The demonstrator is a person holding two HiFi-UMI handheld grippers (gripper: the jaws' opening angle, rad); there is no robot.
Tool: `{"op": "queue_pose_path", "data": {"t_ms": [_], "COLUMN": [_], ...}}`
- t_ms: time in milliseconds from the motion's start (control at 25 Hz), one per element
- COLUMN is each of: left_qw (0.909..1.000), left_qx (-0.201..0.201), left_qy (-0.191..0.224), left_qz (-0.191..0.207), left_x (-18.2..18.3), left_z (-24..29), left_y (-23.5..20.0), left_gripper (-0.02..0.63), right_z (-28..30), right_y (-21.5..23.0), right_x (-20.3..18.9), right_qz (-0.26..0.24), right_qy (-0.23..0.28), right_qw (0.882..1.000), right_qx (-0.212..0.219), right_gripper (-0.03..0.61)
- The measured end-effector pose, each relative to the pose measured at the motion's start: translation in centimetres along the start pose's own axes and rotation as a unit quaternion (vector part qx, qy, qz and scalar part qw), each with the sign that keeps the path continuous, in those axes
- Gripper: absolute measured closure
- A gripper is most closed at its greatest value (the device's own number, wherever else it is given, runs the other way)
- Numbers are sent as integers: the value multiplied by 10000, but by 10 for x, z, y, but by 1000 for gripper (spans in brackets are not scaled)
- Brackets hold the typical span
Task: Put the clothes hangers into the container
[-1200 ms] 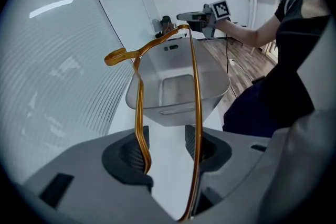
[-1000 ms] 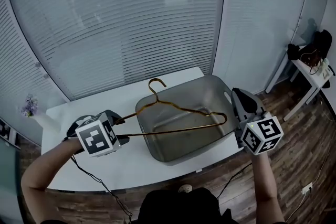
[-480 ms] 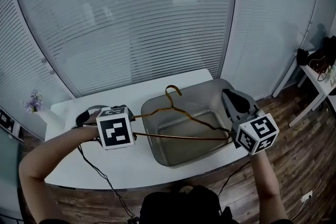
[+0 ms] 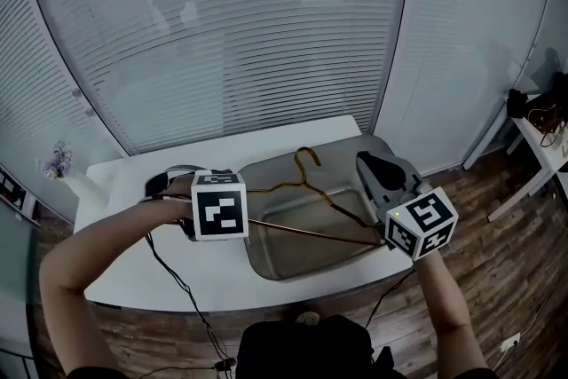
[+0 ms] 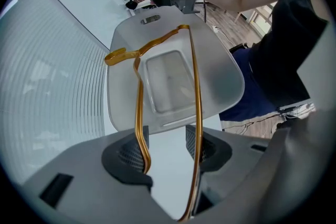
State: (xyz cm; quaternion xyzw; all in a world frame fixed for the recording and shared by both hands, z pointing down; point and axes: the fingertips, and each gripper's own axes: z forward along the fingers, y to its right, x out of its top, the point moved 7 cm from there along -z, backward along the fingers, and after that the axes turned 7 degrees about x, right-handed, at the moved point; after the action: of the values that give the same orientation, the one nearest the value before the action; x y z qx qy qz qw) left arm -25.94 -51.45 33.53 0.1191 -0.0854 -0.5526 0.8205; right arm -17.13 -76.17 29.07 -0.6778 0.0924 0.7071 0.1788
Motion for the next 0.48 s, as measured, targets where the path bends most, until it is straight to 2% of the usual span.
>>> {"op": "queue_pose_path", "data": {"t_ms": [360,480], "left_qw": [9994,9984], "left_qx": [-333,-492], "left_qy": [-86,-263], "left_qz": [52,53], "left_x": [-6,-3], "left_z": [4,5], "left_y": [-8,-14], "left_gripper": [388,388], "right_z": [18,23], "right_y": [1,4], "right_x": [1,1], "right_qz": [133,174], "right_qy": [-47,-66], "right_qw": [9990,9985], "right_qx": [419,519], "right_gripper": [548,549]}}
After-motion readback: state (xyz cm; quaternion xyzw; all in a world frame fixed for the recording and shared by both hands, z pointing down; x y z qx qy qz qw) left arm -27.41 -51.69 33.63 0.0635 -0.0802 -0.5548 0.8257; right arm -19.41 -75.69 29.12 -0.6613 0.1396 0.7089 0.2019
